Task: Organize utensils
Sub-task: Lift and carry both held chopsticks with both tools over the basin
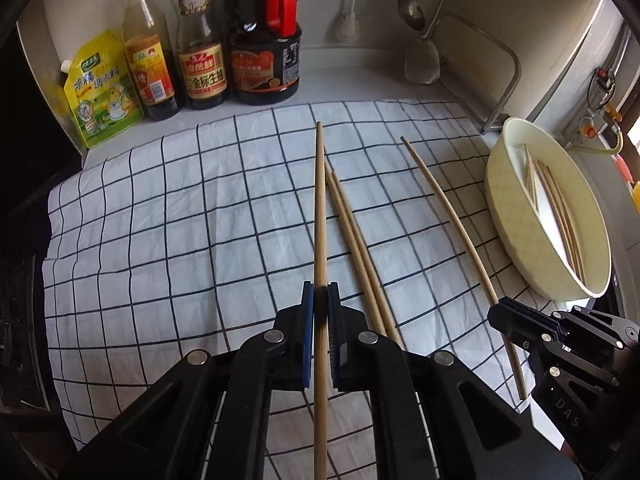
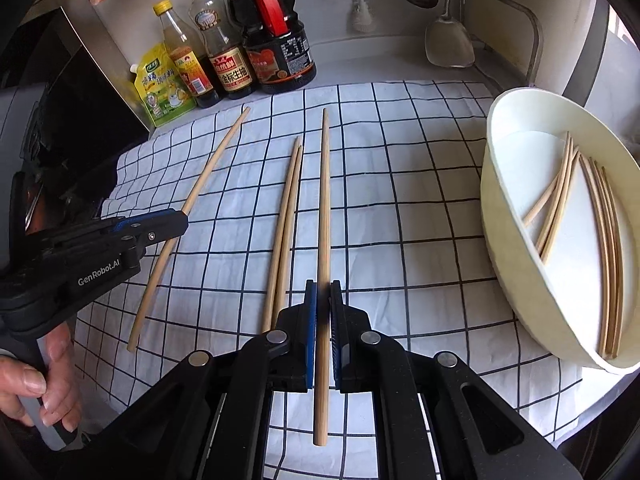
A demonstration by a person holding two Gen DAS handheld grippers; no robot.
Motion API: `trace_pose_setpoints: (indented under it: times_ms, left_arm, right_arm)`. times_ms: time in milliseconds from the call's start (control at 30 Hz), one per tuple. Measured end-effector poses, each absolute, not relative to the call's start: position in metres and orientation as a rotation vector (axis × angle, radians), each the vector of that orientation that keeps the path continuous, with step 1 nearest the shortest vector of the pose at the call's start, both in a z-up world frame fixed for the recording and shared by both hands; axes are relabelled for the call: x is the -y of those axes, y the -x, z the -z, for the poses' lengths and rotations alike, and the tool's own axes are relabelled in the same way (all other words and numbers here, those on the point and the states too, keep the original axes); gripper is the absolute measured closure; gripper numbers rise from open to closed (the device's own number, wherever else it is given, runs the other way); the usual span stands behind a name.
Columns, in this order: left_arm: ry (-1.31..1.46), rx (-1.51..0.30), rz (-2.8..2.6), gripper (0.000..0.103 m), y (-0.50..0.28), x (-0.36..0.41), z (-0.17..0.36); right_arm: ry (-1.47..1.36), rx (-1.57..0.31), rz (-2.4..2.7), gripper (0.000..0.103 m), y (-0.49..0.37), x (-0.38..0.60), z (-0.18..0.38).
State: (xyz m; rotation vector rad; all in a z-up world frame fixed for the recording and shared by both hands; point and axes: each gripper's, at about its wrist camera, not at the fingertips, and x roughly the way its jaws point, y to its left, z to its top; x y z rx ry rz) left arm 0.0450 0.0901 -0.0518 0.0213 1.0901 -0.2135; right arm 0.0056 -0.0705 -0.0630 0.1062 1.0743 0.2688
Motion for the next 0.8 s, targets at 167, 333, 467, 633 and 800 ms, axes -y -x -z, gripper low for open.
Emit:
trace_pose_setpoints:
  times_ms: [167,333,467,633,800]
  left_arm:
    - [-0.047,-1.026,0.294,0.096,-0.051,-0.054,0.023]
    - [-0.081,-0.981,0.394,0.096,-0.061,-0.003,0.003]
    - [-0.130,-0.954,0.491,0.096,-0.064,0.045,-0.009]
    - [-0.199,-0.954,0.604,0.096,-0.071,0.107,-0.011]
    - [-0.259,-0.984,0.683,0.096,-0.086,0.159,0.002]
  right_arm:
    - [-0.127,-1.011,-0.217,0.097,0.001,0.104,0.037]
    - [-0.171,-0.972,-0.122,0.097,0.004,0.154,0.025]
    - [-0.230,-0.957,-0.031,0.097,0.005,0.201,0.023]
    - [-0.305,-0.946,0.073,0.097,0.008,0.255,0.028]
    - [-0.353,-0.945,0.133,0.097,0.003,0.292,0.036]
